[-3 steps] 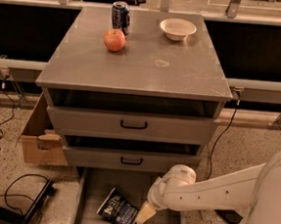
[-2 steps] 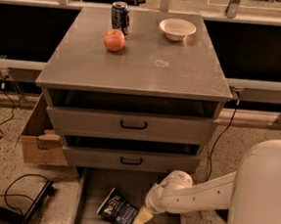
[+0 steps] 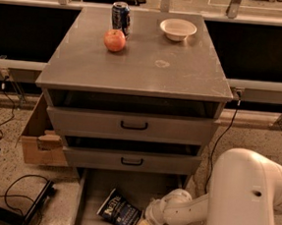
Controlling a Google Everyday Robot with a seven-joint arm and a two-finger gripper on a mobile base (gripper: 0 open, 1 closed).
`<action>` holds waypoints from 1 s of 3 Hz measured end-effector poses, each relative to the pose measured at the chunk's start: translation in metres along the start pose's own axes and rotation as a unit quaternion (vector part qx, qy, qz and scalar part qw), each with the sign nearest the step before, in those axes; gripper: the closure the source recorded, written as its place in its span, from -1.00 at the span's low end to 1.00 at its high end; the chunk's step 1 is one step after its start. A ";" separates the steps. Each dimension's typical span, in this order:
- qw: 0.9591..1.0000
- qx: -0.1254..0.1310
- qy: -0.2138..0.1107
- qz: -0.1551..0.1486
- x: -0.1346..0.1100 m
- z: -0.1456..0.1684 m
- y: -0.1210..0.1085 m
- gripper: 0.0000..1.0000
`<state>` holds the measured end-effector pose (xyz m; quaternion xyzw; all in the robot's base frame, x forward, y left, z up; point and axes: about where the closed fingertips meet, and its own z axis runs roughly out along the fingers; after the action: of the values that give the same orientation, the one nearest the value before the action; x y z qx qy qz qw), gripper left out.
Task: Pick blue chip bag from bottom drawer and place on counter
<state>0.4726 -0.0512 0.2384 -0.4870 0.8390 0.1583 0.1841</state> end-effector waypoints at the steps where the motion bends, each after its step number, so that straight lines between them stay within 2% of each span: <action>1: 0.999 -0.017 -0.029 0.023 0.013 0.053 0.003 -1.00; 2: 0.997 -0.027 -0.061 0.031 0.003 0.088 0.001 -1.00; 3: 0.994 -0.041 -0.094 0.029 -0.019 0.111 -0.007 -1.00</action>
Offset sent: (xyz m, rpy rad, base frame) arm 0.0617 0.0412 -0.1141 0.2424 0.0057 -0.0432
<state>0.5042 0.0094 0.1490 -0.4524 0.8248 0.2425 0.2372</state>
